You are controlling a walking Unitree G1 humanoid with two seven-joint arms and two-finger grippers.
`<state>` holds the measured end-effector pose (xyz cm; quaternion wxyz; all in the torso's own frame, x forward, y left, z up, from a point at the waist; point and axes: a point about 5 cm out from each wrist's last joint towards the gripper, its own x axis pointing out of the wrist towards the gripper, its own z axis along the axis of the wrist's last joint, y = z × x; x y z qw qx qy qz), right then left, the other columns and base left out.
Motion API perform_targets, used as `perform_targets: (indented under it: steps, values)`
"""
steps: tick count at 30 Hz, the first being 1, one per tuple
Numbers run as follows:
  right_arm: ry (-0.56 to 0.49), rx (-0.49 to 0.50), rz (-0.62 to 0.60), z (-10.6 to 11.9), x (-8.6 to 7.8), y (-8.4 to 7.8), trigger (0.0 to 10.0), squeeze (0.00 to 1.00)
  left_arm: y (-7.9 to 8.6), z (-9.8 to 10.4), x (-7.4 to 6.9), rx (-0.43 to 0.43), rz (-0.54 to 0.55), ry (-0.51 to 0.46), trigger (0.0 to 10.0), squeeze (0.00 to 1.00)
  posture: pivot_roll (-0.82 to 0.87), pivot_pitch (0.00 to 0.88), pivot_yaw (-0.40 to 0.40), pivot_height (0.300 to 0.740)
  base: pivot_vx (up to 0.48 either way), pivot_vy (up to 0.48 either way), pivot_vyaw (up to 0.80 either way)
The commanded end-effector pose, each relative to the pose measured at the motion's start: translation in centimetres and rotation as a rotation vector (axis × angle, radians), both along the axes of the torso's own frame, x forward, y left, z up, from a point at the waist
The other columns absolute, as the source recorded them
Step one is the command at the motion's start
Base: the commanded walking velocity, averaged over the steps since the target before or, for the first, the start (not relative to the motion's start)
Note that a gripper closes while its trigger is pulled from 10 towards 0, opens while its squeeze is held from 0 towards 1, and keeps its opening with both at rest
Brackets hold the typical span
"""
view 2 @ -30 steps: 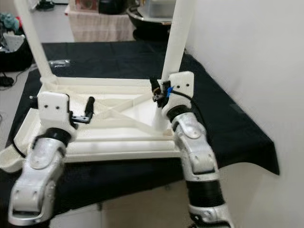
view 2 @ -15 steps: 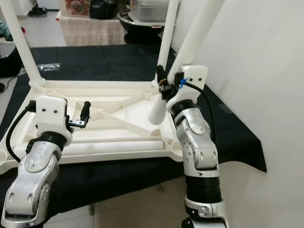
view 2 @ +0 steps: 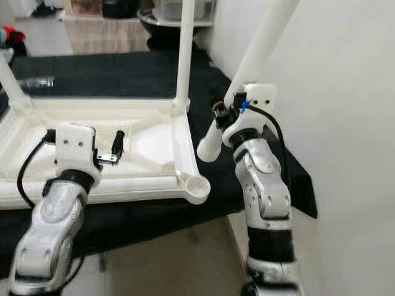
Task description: Building children table
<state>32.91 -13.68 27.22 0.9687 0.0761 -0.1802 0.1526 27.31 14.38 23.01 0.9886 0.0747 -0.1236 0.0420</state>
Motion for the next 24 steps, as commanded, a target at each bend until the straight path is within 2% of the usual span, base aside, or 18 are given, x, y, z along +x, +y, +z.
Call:
perform_targets:
  steps: [1,9,12,19,24]
  values:
    - [-0.013,0.022,0.029,0.5,-0.1,-0.2,10.0,0.00,-0.1,-0.2,0.0,-0.001,0.002,0.012,10.0,0.00,0.07,0.137,-0.101,0.740,0.000,0.000,0.00]
    - [-0.042,0.010,0.052,1.2,0.2,-0.5,10.0,0.00,0.0,-0.6,-0.2,-0.002,-0.003,0.028,10.0,0.00,0.07,0.132,-0.103,0.740,0.000,0.000,0.00]
    - [-0.080,-0.028,0.047,1.8,0.4,-0.6,10.0,0.00,-0.2,-0.8,-0.4,-0.005,-0.006,0.036,10.0,0.00,0.07,0.130,-0.101,0.740,0.000,0.000,0.79]
    - [-0.065,-0.053,0.042,1.9,0.9,-1.2,10.0,0.00,-0.7,-1.3,-0.8,-0.027,-0.036,0.057,10.0,0.00,0.07,0.123,-0.105,0.740,0.000,0.000,0.80]
    - [-0.031,-0.081,0.039,1.9,1.7,-2.1,10.0,0.00,-0.9,-2.1,-1.3,-0.033,-0.067,0.093,10.0,0.00,0.07,0.122,-0.105,0.740,0.000,0.000,0.10]
